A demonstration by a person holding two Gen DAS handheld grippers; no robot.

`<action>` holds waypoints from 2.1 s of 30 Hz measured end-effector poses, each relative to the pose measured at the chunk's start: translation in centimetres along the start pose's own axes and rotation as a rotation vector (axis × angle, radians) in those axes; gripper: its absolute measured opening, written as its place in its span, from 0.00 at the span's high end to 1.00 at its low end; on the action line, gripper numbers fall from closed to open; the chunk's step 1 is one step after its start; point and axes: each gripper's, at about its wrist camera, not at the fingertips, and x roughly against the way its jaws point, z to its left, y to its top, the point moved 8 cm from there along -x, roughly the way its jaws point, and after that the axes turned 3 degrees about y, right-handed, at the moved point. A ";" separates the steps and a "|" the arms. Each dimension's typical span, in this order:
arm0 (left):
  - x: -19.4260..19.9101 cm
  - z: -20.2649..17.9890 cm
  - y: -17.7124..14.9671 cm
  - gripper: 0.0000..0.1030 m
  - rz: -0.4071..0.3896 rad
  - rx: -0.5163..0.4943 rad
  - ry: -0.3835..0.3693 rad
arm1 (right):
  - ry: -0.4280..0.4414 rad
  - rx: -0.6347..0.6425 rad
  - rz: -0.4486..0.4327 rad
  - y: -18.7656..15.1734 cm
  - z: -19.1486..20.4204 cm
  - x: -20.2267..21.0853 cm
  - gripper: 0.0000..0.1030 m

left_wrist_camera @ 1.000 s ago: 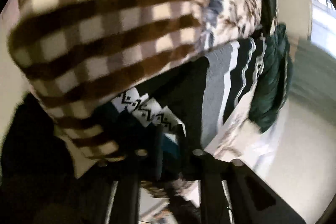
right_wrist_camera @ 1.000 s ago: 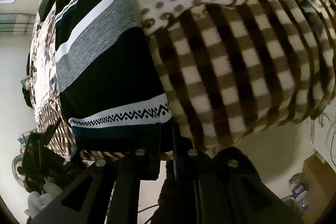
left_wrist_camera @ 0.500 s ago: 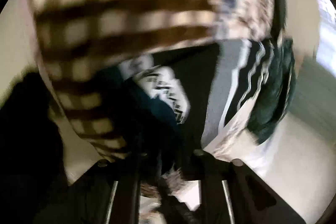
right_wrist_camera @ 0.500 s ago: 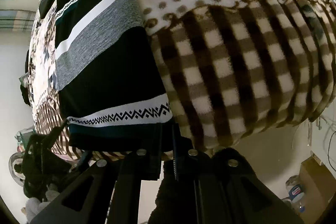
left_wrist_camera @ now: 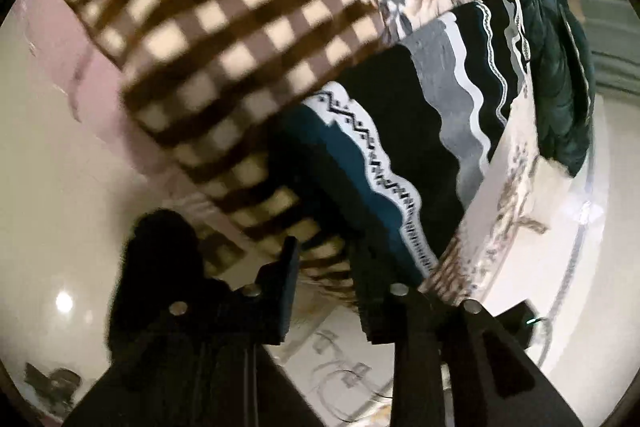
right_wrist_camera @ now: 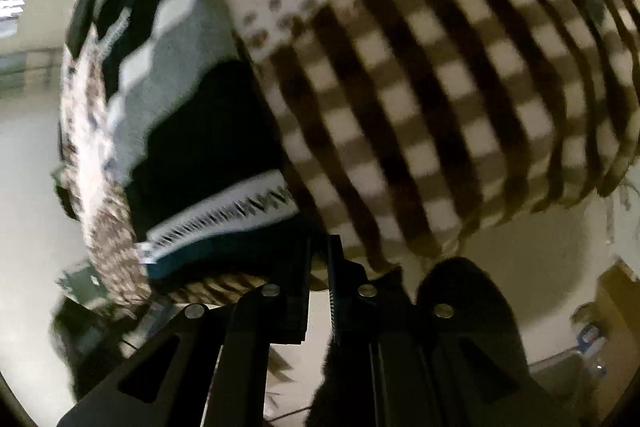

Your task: Fold small clothes

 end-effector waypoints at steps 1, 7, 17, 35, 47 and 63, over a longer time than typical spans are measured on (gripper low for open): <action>0.4 0.1 0.4 0.77 -0.022 -0.022 0.013 | 0.018 0.004 -0.016 0.4 0.2 0.6 0.88; 0.3 -0.5 4.1 0.75 -0.125 -0.052 0.056 | 0.062 0.055 0.018 2.4 1.8 -0.3 0.47; 1.0 -3.2 5.3 0.43 -0.181 -0.229 0.140 | -0.070 0.187 0.083 1.5 2.4 -1.6 0.92; -5.2 -6.4 5.2 0.72 -0.008 -0.465 0.047 | 0.249 0.063 0.136 3.1 2.5 -4.3 0.85; 1.9 -9.4 3.2 0.91 -0.058 -0.339 -0.099 | 0.302 0.085 0.088 2.8 5.7 1.8 0.91; 4.6 -30.9 21.8 0.91 -0.191 -0.322 -0.413 | 0.460 0.188 -0.227 20.3 21.0 13.4 0.91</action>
